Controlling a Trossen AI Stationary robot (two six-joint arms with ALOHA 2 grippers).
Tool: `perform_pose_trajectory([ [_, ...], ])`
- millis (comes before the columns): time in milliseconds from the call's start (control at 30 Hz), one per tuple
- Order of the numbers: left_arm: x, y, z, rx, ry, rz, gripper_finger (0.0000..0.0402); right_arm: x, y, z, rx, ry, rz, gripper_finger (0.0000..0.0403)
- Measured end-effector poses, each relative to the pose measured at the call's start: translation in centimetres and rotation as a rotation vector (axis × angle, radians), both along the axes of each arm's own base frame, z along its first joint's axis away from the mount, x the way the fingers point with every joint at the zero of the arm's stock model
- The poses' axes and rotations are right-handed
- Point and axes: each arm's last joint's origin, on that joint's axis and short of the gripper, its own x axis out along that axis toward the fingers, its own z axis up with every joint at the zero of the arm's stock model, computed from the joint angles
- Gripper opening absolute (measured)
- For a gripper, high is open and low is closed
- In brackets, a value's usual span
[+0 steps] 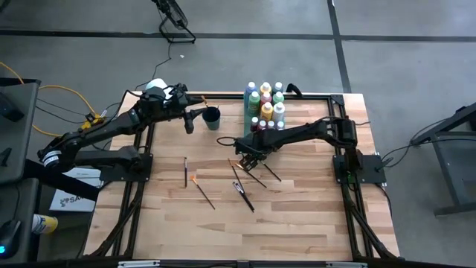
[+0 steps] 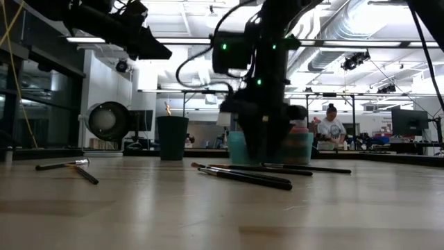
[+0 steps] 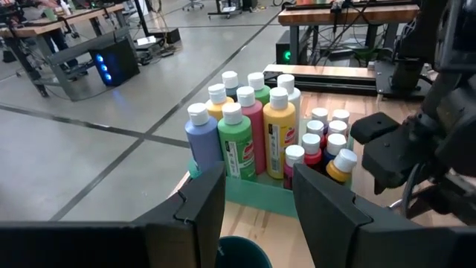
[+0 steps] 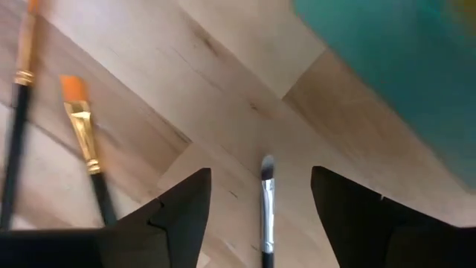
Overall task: Pick & Place Paint Supplies
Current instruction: Put the black silver paint brush into the black cup
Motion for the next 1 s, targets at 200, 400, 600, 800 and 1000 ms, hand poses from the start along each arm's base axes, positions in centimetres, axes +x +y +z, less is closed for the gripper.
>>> perform_pose_trajectory([
  [200,0.0,0.0,-0.1,-0.006,0.007,0.001,0.0155,0.3,0.0,-1.4,0.010,0.025,0.000,0.0182],
  [400,0.0,0.0,-0.1,-0.007,0.007,0.002,0.0155,0.5,0.0,-1.7,0.002,0.013,0.012,0.0138],
  [600,0.0,0.0,-0.1,-0.008,0.007,0.001,0.0155,0.7,-0.4,-1.8,0.003,0.004,0.062,0.0100],
  [800,0.0,0.0,-0.1,-0.009,0.008,0.001,0.0155,0.9,-0.4,-2.6,0.007,0.017,0.086,0.0055],
  [1000,-0.1,0.0,-0.4,-0.027,0.033,0.001,0.0155,1.0,-0.4,-2.8,0.026,0.012,0.093,0.0008],
])
